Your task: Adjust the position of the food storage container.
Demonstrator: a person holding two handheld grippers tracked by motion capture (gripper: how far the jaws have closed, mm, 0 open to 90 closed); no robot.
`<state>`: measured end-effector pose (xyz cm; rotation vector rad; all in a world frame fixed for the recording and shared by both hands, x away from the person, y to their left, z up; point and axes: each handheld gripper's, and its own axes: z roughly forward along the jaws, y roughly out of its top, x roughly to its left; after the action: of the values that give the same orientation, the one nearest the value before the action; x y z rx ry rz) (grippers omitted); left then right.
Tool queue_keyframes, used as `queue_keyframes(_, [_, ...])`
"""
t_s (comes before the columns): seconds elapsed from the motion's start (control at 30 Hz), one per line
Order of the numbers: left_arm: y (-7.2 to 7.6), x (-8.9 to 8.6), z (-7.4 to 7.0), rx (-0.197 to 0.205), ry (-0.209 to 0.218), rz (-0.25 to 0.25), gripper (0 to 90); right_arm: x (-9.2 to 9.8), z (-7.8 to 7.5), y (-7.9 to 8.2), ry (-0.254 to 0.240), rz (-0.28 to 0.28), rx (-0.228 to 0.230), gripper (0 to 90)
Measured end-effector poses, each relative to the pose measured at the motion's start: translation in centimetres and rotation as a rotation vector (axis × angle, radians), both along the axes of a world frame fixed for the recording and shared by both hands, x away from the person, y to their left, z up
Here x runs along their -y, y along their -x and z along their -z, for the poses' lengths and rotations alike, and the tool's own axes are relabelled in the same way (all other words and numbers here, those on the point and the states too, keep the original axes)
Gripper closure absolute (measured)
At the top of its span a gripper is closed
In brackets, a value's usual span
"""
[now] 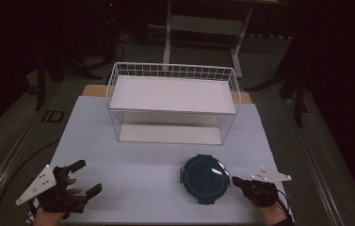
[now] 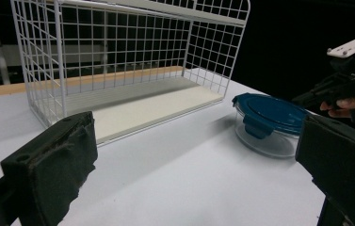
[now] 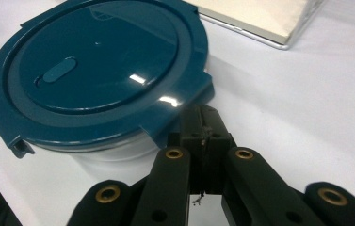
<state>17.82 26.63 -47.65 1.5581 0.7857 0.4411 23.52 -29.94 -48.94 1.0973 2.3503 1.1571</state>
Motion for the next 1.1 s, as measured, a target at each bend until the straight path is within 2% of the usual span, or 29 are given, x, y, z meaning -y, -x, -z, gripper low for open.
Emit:
queue_keyframes(0.2, [-0.1,0.1,0.1,-0.001,0.0,0.005,0.0,-0.3,0.3,-0.1,-0.013,-0.015,-0.004,90.0])
queue_keyframes(0.4, [-0.1,0.1,0.0,0.0,-0.002,0.005,0.0,-0.3,0.4,-0.2,-0.023,0.002,-0.006,90.0])
queue_keyframes(0.47, [0.0,0.0,0.0,0.0,0.0,0.005,0.0,-0.4,0.8,-0.4,0.005,0.011,-0.012,90.0])
queue_keyframes(0.53, [0.0,0.0,0.0,0.0,0.001,0.002,0.0,-0.3,0.9,-0.4,-0.015,0.02,-0.029,90.0])
queue_keyframes(0.63, [-0.1,0.1,0.1,-0.003,-0.002,0.006,0.0,-0.5,0.7,-0.3,-0.005,0.02,-0.019,90.0])
queue_keyframes(0.77, [-0.1,0.2,0.0,-0.001,-0.005,0.009,0.0,-0.3,0.8,-0.4,-0.033,0.021,-0.035,90.0])
queue_keyframes(1.1, [-0.1,0.2,0.1,-0.004,-0.003,0.01,0.0,-2.0,0.7,-0.9,-0.04,-0.019,-0.042,90.0])
